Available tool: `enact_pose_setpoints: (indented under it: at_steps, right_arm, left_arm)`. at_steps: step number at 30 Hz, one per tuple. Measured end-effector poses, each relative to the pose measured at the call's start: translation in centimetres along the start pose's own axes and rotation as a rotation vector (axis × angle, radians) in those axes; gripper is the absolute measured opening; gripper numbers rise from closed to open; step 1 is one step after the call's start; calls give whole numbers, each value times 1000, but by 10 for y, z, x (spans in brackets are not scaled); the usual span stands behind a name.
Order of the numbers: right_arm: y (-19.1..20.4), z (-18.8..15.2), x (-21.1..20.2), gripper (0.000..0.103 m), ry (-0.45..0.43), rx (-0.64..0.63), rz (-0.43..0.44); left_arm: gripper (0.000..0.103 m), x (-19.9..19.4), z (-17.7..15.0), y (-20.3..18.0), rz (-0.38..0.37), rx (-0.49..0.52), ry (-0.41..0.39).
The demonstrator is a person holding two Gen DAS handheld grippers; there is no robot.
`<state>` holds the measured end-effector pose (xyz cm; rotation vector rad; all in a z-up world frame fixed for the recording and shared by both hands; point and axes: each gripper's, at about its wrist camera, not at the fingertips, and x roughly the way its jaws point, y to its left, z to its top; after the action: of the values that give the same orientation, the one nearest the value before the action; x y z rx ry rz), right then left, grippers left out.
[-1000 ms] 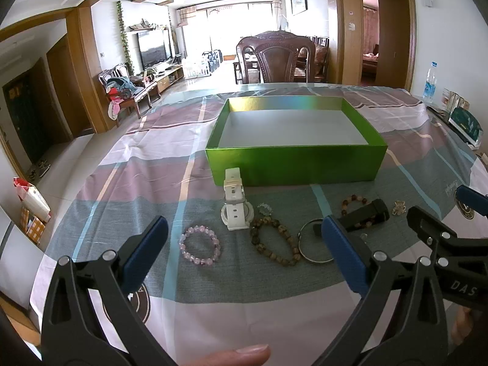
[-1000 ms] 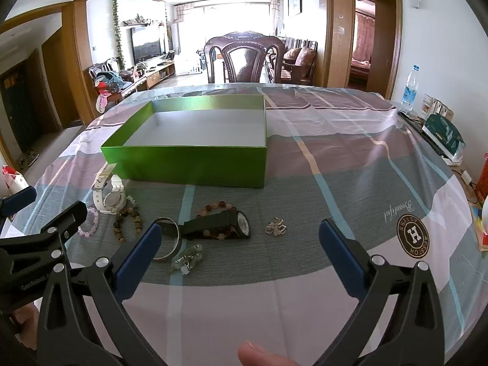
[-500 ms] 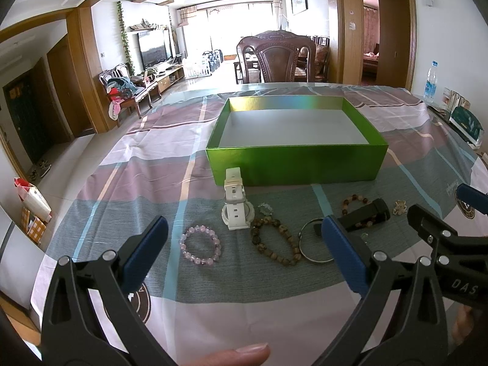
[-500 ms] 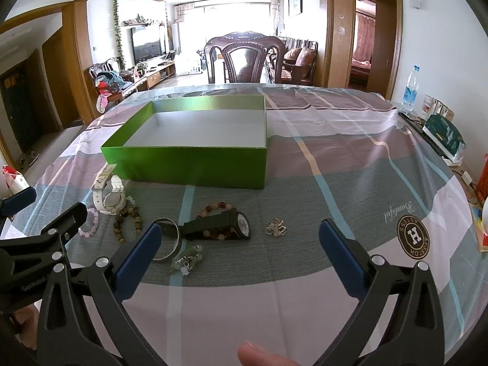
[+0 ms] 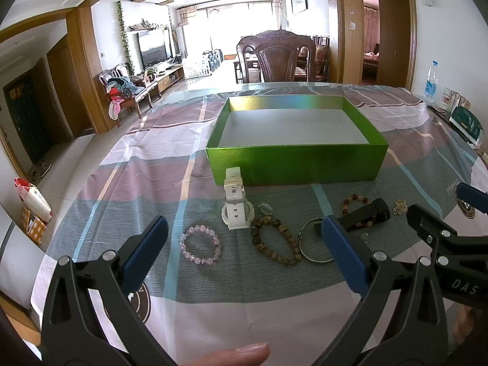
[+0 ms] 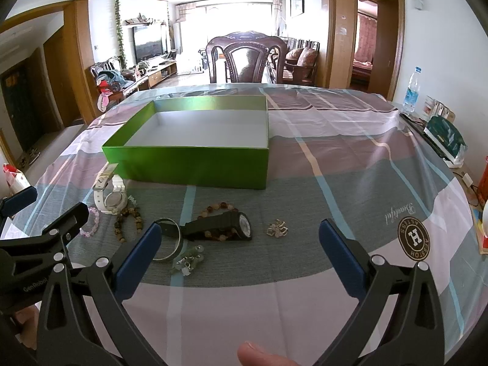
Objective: Organize jewelry
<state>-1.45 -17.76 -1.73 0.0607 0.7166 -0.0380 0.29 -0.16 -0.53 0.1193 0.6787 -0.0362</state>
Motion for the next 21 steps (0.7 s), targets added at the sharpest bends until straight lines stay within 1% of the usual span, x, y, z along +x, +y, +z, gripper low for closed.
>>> enact_pose_setpoints:
  at_steps: [12,13,21]
  right_arm:
    - [0,0,0,101,0,0,0]
    - [0,0,0,101,0,1,0]
    - [0,0,0,101,1,1,0]
  left_arm:
    - [99,2,-6,2,-1,-3,0]
    - [99,0,0,0,0,1,2]
    - [99,1,0,-1,1,1,2]
